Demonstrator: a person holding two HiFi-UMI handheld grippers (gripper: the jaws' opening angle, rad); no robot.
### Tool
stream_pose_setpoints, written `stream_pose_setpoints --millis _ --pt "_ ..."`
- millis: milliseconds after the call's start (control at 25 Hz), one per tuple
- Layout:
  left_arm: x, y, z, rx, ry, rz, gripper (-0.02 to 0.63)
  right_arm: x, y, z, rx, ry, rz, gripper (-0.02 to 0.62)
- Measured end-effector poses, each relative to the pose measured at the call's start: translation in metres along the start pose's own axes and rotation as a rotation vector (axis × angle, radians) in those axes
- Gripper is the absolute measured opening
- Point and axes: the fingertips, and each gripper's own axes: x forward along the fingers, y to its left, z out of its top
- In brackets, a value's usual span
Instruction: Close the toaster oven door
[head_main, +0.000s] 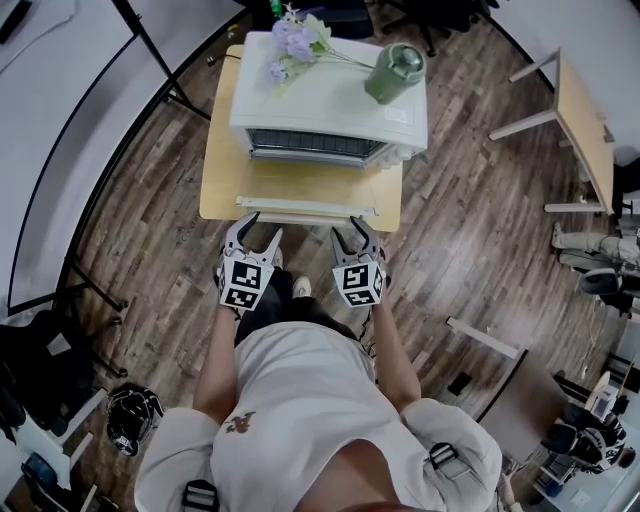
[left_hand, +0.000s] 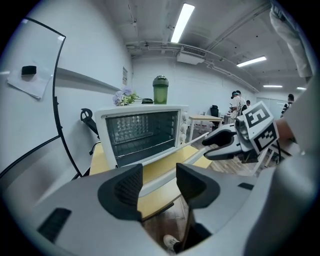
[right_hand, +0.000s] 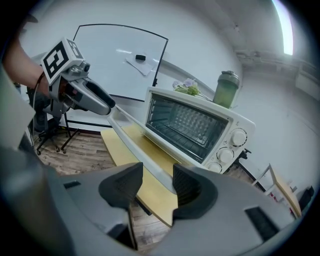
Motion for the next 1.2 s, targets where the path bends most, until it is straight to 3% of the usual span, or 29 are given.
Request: stream_pose_setpoints --millis 480,1200 --pt "0.015 0.005 0.003 0.051 0.029 0.011 0.192 -0.002 -0.016 0.021 -0.001 -0.04 -0.026 0.189" --pt "0.021 0.017 0.024 0.06 -0.004 0.041 0.175 -0.002 -0.034 0.044 0.009 -0.081 -0.044 0.19"
